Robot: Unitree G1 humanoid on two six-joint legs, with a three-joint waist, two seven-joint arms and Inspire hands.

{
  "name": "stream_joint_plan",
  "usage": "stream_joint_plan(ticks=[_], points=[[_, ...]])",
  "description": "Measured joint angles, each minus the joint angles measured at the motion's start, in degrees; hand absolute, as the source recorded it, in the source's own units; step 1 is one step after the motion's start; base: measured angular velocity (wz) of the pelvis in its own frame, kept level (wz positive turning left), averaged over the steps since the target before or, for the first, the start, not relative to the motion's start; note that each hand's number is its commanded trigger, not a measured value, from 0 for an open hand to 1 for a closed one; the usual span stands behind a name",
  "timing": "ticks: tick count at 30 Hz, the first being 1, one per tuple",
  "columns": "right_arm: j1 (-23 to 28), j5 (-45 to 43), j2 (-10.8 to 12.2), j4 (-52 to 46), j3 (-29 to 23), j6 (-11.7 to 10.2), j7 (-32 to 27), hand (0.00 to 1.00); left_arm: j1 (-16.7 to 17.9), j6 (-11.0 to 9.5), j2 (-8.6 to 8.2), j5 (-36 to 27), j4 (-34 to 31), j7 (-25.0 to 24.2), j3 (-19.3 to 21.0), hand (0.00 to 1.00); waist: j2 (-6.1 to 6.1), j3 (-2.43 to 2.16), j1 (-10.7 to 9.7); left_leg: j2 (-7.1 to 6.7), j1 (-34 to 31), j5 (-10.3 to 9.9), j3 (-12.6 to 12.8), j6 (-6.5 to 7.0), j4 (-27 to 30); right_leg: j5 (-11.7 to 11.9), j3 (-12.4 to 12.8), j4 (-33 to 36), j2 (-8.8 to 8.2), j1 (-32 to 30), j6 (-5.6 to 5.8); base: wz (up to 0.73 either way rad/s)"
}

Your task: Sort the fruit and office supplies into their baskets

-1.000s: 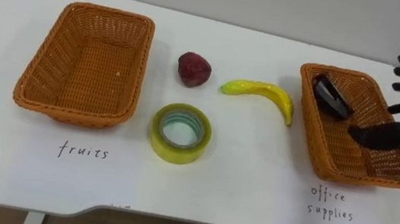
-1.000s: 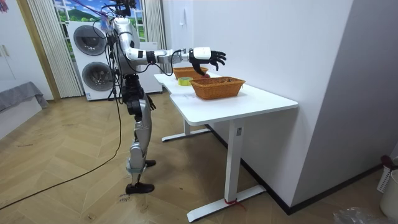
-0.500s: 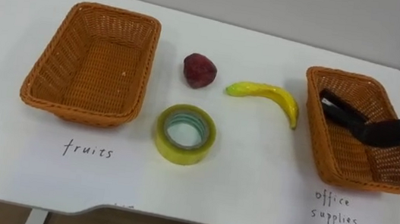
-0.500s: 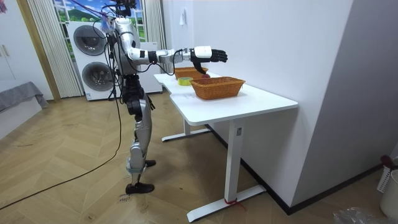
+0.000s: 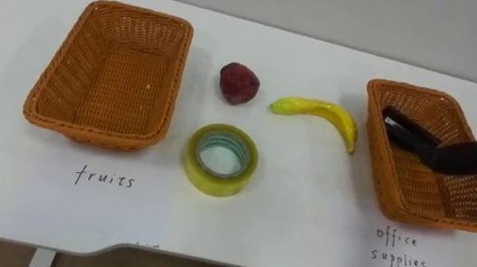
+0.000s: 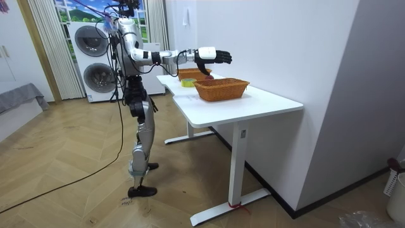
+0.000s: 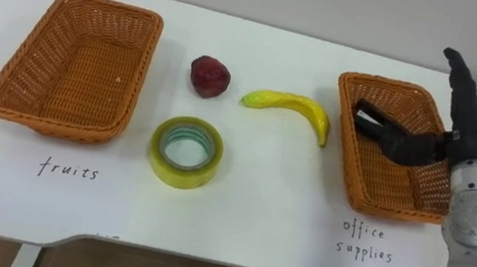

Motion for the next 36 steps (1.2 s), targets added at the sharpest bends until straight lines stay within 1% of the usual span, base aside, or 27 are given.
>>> stream_joint_plan(ticks=[5, 7, 11, 13, 16, 18, 21, 24, 27, 28, 32, 36], points=[[0.0, 1.5, 0.0, -3.4, 0.0, 0.0, 0.1, 0.0, 0.0, 0.0, -0.02, -0.1, 0.0, -0.1, 0.1, 0.0, 0.57, -0.31, -0.1, -0.01, 0.1, 0.0, -0.1, 0.0, 0.0, 0.0, 0.0, -0.1, 0.0, 0.0, 0.0, 0.0], [0.0, 2.2, 0.0, -6.6, 0.0, 0.1, 0.5, 0.0, 0.4, 0.0, -0.01, 0.0, 0.1, -0.2, 0.2, 0.0, 0.79, -0.42, -0.1, -0.01, 0.2, 0.0, -0.1, 0.0, 0.1, 0.0, 0.0, -0.1, 0.0, 0.1, 0.0, 0.0], [-0.1, 4.3, 0.0, -11.7, 0.0, 0.1, 2.0, 0.0, -0.2, 0.1, 0.08, 0.0, 2.0, -0.2, 1.0, 0.0, 0.74, -0.42, -0.3, 0.0, 0.5, 0.0, 0.0, 0.0, 0.1, 0.0, 0.0, -0.1, 0.0, 0.6, 0.0, 0.0], [-0.4, 5.6, 0.0, -12.2, 0.0, 0.1, 3.3, 0.0, -0.1, 0.2, 0.12, 0.0, 2.5, -0.2, 1.3, 0.0, 0.56, -0.35, -0.2, -0.02, 0.5, 0.0, 0.0, 0.0, 0.1, 0.0, 0.0, 0.0, -0.02, 0.8, 0.0, 0.0], [-1.7, 5.8, 0.0, -12.7, -0.1, 1.0, 6.0, 0.0, 0.2, 0.6, 0.11, 0.0, 2.4, -0.3, 1.7, 0.0, 0.09, -0.25, -0.5, -0.02, 0.4, 0.0, -0.1, -0.01, 0.0, 0.0, 0.0, 0.0, -0.01, 0.7, 0.01, 0.0], [-2.1, 6.1, 0.0, -14.3, -0.1, 2.1, 7.5, 0.0, 0.5, 0.6, 0.19, 0.0, 2.2, -0.9, 1.7, 0.0, 0.13, -0.21, -0.5, -0.01, 0.3, 0.0, -0.1, -0.02, 0.0, 0.0, 0.0, -0.1, 0.0, 0.7, 0.01, 0.0], [-2.1, 7.6, 0.0, -17.3, 0.0, 2.3, 9.1, 0.0, 0.5, 0.6, 0.24, 0.0, 2.2, -1.3, 1.7, 0.0, 0.12, -0.21, -0.5, -0.01, 0.3, 0.0, 0.0, -0.02, 0.0, 0.0, 0.0, 0.0, 0.0, 0.7, 0.01, 0.0], [-2.1, 11.4, 0.0, -19.7, 0.0, 3.0, 11.4, 0.0, 0.3, 0.8, 0.31, 0.1, 1.8, -1.3, 1.7, 0.0, -0.01, -0.3, -0.2, 0.0, 0.3, 0.0, 0.1, -0.02, 0.2, 0.0, 0.0, 0.0, 0.0, 0.6, 0.0, 0.0], [-2.1, 12.5, 0.0, -20.3, 0.2, 3.6, 13.5, 0.0, 0.2, 1.4, 0.38, 0.1, 1.0, -1.4, 1.5, 0.0, -0.11, -0.36, 0.0, 0.0, 0.4, 0.0, 0.1, -0.02, 0.1, 0.0, 0.0, 0.0, -0.01, 0.6, 0.0, 0.0], [-2.1, 12.5, 0.0, -20.6, 0.3, 4.3, 14.3, 0.0, 0.1, 1.6, 0.47, 0.1, 1.0, -1.4, 1.5, 0.0, -0.13, -0.37, 0.1, 0.0, 0.4, 0.0, 0.1, -0.02, 0.1, 0.0, 0.0, 0.0, -0.03, 0.6, 0.0, 0.0], [-2.4, 12.5, 0.0, -21.0, 0.6, 5.2, 17.4, 0.0, -0.4, 1.7, 0.56, 0.1, 1.0, -1.4, 1.4, 0.0, -0.07, -0.3, 0.1, 0.0, 0.3, 0.0, 0.0, -0.02, 0.1, 0.0, -0.1, 0.0, -0.02, 0.6, 0.0, 0.0], [-3.2, 12.6, 0.0, -21.0, 1.4, 5.7, 19.9, 0.0, -0.7, 1.8, 0.54, 0.1, 1.1, -2.4, 1.5, 0.0, -0.29, -0.17, 1.0, 0.0, 0.3, 0.0, -0.1, -0.02, 0.0, 0.0, 0.1, 0.0, 0.01, 0.5, 0.01, 0.0]])
